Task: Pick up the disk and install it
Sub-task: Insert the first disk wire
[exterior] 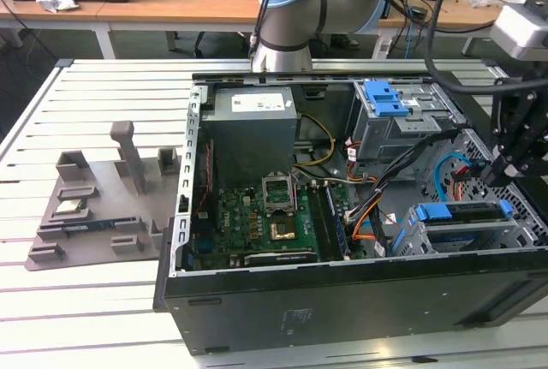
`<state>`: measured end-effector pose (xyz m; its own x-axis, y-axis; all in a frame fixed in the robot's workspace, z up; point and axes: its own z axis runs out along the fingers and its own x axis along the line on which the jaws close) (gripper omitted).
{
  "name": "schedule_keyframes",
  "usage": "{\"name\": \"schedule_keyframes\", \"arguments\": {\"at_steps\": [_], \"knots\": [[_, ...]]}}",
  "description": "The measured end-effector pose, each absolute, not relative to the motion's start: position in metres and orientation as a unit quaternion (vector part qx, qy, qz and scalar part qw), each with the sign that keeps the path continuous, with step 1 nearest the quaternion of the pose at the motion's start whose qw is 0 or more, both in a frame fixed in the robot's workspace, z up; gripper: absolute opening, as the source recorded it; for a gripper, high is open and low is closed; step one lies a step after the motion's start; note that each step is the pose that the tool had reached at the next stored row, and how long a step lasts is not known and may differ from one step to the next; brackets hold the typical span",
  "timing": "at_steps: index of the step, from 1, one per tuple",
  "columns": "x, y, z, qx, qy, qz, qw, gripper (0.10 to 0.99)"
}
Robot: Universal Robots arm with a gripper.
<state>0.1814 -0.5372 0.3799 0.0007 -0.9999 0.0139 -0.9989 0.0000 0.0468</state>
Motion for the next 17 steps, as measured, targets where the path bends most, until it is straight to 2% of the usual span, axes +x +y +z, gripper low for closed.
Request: {"name": "schedule_keyframes", "arguments": {"at_steps": [6,14,15,16,17], "knots": [[0.197,-0.497,0.374,0.707,-0.707,-0.012,0.025,0.106],[0.197,-0.494,0.371,0.707,-0.707,-0.013,0.026,0.106],[0.197,-0.494,0.371,0.707,-0.707,-0.013,0.026,0.114],[0.197,-0.494,0.371,0.707,-0.707,-0.012,0.026,0.169],[0.197,-0.494,0.371,0.707,-0.707,-0.012,0.026,0.169]]}}
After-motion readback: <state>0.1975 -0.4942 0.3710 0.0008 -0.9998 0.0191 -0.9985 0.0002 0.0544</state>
